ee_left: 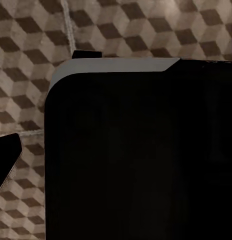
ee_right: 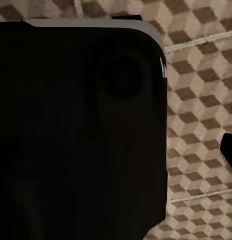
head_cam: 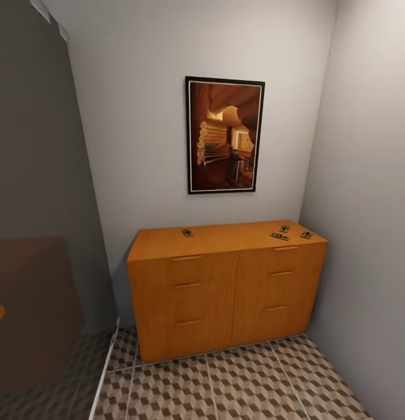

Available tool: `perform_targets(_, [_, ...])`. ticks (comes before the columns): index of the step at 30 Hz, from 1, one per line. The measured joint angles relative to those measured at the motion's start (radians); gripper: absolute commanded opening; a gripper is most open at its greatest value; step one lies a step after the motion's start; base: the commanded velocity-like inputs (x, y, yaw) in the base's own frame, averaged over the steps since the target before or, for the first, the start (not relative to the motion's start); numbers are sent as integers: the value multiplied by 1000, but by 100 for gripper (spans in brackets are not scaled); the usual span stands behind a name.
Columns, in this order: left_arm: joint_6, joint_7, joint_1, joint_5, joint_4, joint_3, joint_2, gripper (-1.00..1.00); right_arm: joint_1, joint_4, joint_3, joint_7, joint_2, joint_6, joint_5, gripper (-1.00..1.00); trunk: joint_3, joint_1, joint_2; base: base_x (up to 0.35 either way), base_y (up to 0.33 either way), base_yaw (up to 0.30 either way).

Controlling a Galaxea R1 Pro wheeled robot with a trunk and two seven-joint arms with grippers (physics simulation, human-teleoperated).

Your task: Take the four mousetraps from the cabinet in the bathroom and place them on the bathroom floor. Make sure all four end up on the same floor surface, and ensure that at least two of them are either under or directly next to the same bathroom sink.

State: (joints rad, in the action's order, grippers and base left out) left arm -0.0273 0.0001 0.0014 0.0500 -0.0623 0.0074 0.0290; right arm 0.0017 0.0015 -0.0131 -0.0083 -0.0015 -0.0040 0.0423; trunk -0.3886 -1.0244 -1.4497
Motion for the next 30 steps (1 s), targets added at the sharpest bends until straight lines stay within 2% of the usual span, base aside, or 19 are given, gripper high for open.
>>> perform_targets(15, [1,0,0,1,0,0,0,100,0,0,1,0,0,0,-4,100,0,0,0,295,0,0])
perform_targets(20, [-23,2,0,26,-28,-14,28,100,3,-26,-24,15,-28,25,-30,100,0,-1,0,0,0,0])
perform_targets(22, [-23,2,0,36,-35,-14,30,100,3,-37,-34,15,-39,29,-40,100,0,-1,0,0,0,0])
perform_targets(25, [-16,2,0,43,-26,-2,14,100,2,-43,-39,8,-25,14,-55,100,0,-1,0,0,0,0])
perform_targets(30, [-13,1,0,44,-19,9,3,100,0,-16,-14,4,-11,-2,-31,100,0,-1,0,0,0,0])
